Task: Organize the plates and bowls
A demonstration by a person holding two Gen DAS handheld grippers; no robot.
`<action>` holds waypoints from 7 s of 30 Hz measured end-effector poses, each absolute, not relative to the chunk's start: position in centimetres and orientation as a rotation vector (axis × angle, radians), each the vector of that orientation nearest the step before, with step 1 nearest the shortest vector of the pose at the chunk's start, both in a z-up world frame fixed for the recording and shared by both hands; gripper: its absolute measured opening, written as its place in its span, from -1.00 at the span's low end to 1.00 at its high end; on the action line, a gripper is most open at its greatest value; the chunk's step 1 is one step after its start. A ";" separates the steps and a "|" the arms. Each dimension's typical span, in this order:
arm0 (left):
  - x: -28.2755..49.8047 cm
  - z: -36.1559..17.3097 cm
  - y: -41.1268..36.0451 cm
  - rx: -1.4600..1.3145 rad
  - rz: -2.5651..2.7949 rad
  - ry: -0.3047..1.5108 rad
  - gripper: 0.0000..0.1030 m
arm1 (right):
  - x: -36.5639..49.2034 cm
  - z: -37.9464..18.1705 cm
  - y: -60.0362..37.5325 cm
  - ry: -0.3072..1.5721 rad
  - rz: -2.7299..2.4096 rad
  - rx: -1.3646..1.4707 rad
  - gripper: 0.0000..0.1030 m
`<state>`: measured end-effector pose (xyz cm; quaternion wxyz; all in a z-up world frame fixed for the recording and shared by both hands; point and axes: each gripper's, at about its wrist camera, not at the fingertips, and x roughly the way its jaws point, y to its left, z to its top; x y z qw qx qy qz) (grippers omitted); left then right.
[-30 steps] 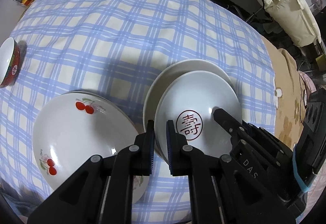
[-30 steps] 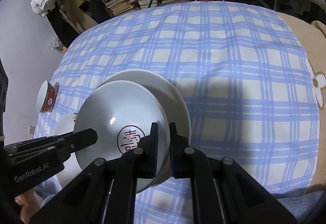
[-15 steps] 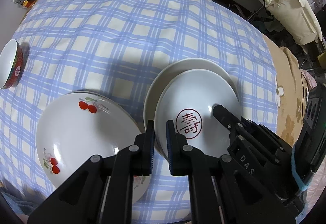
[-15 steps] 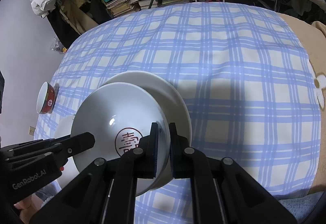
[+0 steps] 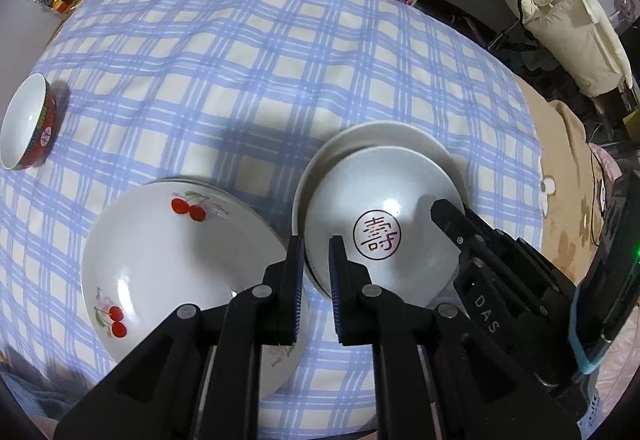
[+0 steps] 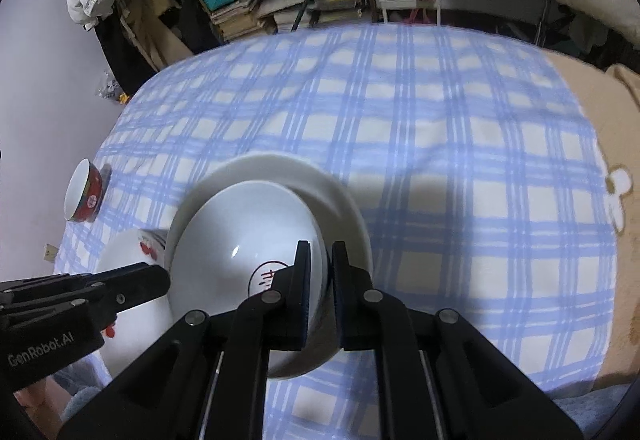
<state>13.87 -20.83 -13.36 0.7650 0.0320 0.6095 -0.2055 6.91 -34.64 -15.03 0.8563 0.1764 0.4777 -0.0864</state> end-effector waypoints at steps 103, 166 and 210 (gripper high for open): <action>28.8 -9.3 9.5 0.056 0.080 1.039 0.45 | 26.9 -10.1 -9.8 0.957 0.061 0.137 0.92; 18.8 -5.2 -2.2 0.045 -0.192 1.035 -0.82 | 15.1 -7.2 -15.9 0.975 0.107 0.374 -0.76; 12.7 -7.3 -23.6 0.205 -0.472 1.066 -0.82 | 4.9 -8.3 -35.2 0.920 -0.161 0.461 -0.76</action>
